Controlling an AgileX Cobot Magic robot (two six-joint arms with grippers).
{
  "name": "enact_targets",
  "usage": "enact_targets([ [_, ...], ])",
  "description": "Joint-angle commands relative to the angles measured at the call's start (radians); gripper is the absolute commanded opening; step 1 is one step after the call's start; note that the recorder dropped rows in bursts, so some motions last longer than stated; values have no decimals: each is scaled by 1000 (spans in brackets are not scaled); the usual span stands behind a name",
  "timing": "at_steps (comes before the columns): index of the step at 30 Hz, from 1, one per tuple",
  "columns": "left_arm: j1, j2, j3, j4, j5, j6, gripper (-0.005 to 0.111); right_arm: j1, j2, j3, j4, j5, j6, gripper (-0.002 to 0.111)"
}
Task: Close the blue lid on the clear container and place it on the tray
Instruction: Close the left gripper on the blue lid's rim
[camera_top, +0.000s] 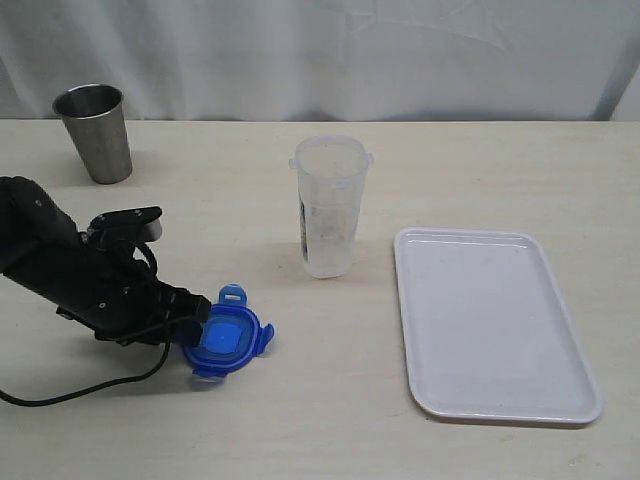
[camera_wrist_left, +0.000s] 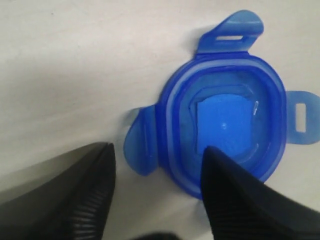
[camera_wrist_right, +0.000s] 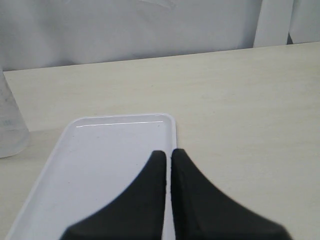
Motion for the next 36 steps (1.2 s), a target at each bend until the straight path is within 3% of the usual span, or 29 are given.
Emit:
enact_targets([
  [1,-1,15,2,-4,-13,2,58,-1,-4,4,1,-2,6,5],
  [5,-1,15,2,-13,-33,2,54,-1,-4,4,1,-2,6,5],
  [12,-1,15,2,-29,-56,2,32,-1,-4,4,1,-2,6,5],
  [25,-1,15,2,-29,-52,50,2,-1,-4,4,1,-2,6,5],
  [36,-1,-26,2,-27,-46,90,0,-1,-4,4,1,-2,6,5],
])
